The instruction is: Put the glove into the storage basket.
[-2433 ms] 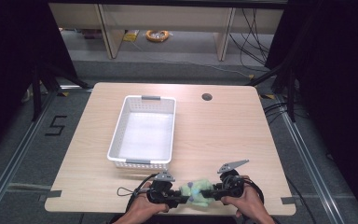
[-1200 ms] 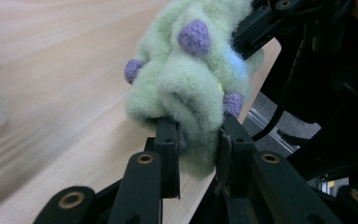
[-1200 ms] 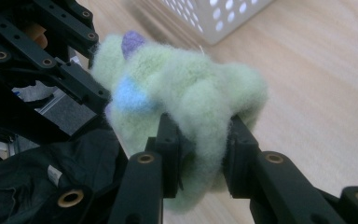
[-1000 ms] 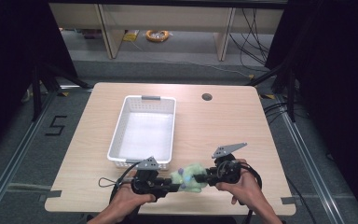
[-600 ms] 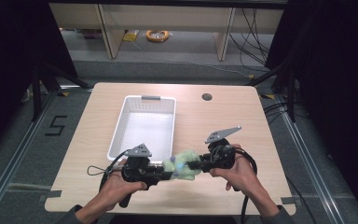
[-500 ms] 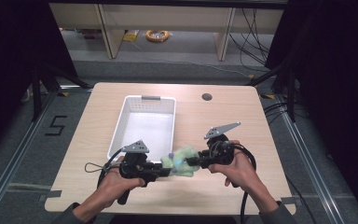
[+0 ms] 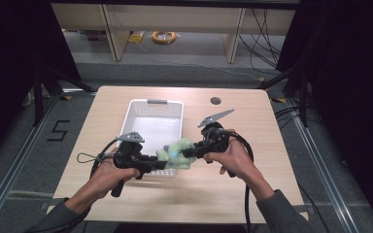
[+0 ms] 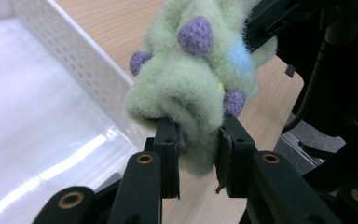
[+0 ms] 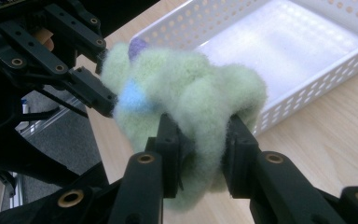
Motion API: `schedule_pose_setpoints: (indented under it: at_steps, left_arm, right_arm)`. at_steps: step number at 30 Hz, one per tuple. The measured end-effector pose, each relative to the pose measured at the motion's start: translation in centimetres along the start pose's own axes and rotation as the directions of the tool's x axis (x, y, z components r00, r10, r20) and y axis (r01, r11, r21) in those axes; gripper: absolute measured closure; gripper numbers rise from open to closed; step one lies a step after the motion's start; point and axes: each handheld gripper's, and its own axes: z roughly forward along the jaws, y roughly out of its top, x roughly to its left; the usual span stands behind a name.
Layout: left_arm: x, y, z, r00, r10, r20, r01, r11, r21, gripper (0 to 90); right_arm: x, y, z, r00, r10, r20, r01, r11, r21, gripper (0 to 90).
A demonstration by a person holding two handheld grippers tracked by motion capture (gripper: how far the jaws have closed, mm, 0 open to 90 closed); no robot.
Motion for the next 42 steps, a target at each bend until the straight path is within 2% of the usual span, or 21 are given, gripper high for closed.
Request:
schedule_pose_setpoints:
  at_steps: [4,5,8,9,10,13,21,24,26,27,28,33,42]
  left_arm:
    - [1.3,0.1,-0.2,0.9997,-0.023,-0.003,0.023,0.9997,-0.003,72.2]
    - [1.6,0.2,-0.2,0.9997,-0.023,-0.001,0.023,0.9997,0.001,72.2]
    - [2.3,0.3,-0.3,0.9997,-0.015,-0.022,0.015,0.9998,0.012,72.2]
    - [2.5,0.3,-0.4,0.9996,-0.019,-0.019,0.020,0.9997,0.013,72.2]
    - [2.7,0.4,-0.4,0.9995,-0.020,-0.025,0.020,0.9997,0.014,72.2]
    - [3.4,0.5,-0.5,0.9994,-0.018,-0.029,0.019,0.9993,0.032,72.2]
    - [5.3,0.5,-0.6,0.9970,-0.055,-0.054,0.057,0.9976,0.038,72.2]
    - [6.0,0.5,-0.6,0.9965,-0.063,-0.054,0.066,0.9965,0.052,72.1]
    - [6.3,0.4,-0.5,0.9952,-0.073,-0.065,0.076,0.9962,0.043,72.1]
    - [6.6,0.4,-0.5,0.9950,-0.078,-0.062,0.081,0.9951,0.057,72.1]
    - [6.8,0.4,-0.4,0.9945,-0.081,-0.067,0.085,0.9947,0.058,72.1]
    - [7.9,-0.1,0.0,0.9915,-0.108,-0.073,0.113,0.9915,0.065,72.1]
    - [9.3,-0.5,0.6,0.9883,-0.132,-0.076,0.139,0.9860,0.093,72.0]
  right_arm:
    - [-0.3,1.0,0.7,0.9997,0.026,-0.001,-0.026,1.000,0.010,72.2]
    - [-0.6,1.2,1.0,1.0000,0.006,-0.006,-0.006,1.000,0.006,72.2]
    - [-0.8,1.8,1.7,0.9995,0.031,-0.001,-0.031,0.999,0.021,72.2]
    - [-1.1,2.0,2.0,1.0000,0.008,-0.006,-0.008,1.000,0.018,72.2]
    - [-1.1,2.2,2.2,0.9995,0.030,-0.007,-0.030,0.999,0.025,72.2]
    - [-1.5,2.6,3.0,0.9992,0.039,-0.007,-0.039,0.999,0.034,72.2]
    - [-2.7,3.8,5.0,0.9984,0.054,-0.016,-0.053,0.997,0.048,72.3]
    - [-3.1,4.1,5.8,0.9981,0.056,-0.024,-0.054,0.997,0.053,72.3]
    - [-3.4,4.3,6.3,0.9973,0.068,-0.028,-0.066,0.996,0.063,72.3]
    - [-3.6,4.4,6.6,0.9973,0.067,-0.031,-0.065,0.996,0.064,72.3]
    - [-3.7,4.5,6.7,0.9959,0.089,-0.021,-0.087,0.993,0.079,72.3]
    - [-4.4,4.7,8.0,0.9958,0.083,-0.040,-0.079,0.993,0.085,72.3]
    - [-5.3,4.8,9.8,0.9940,0.103,-0.037,-0.098,0.987,0.124,72.3]
